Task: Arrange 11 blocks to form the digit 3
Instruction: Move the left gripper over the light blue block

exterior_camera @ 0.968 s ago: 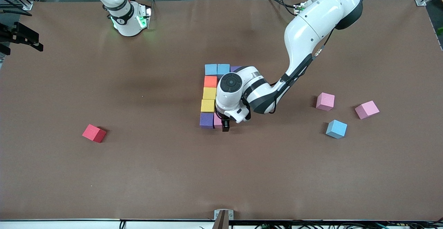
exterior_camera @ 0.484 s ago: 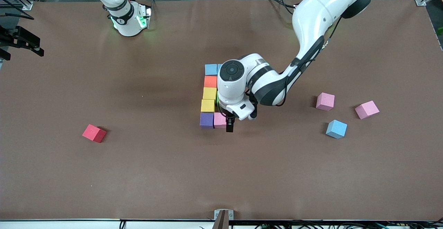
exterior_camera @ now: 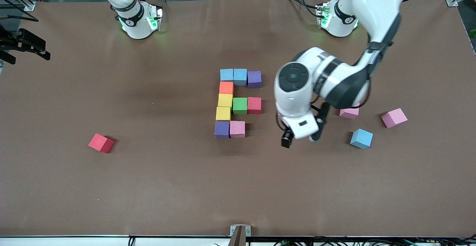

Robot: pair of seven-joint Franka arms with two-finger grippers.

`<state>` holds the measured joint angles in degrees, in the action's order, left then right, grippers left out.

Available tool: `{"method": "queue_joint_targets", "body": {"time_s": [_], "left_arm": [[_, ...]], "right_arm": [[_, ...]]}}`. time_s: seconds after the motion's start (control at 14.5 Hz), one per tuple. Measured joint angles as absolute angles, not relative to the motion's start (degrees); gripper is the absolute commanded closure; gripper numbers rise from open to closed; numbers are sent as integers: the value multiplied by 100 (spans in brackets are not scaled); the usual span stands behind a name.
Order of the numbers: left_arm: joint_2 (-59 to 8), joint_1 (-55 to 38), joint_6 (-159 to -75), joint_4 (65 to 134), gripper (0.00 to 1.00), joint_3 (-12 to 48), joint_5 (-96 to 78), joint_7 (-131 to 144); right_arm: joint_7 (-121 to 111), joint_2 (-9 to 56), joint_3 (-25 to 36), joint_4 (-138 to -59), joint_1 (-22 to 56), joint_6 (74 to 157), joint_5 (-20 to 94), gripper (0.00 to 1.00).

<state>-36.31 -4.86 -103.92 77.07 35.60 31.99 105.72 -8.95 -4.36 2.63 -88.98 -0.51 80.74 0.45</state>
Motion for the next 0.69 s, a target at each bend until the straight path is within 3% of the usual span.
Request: {"method": "queue_joint_targets", "body": {"time_s": [0.41,0.69], "left_arm": [[-3229,2469,-10391,8764,0,5287,3198,7809],[-3233,2885,-10410,8897,0,5391,3195,6883]], "right_arm": [[-845,-438,256,-8898,-49,8052,69,0],[-845,-439,257,-8898,-49,8035,69,0]]}}
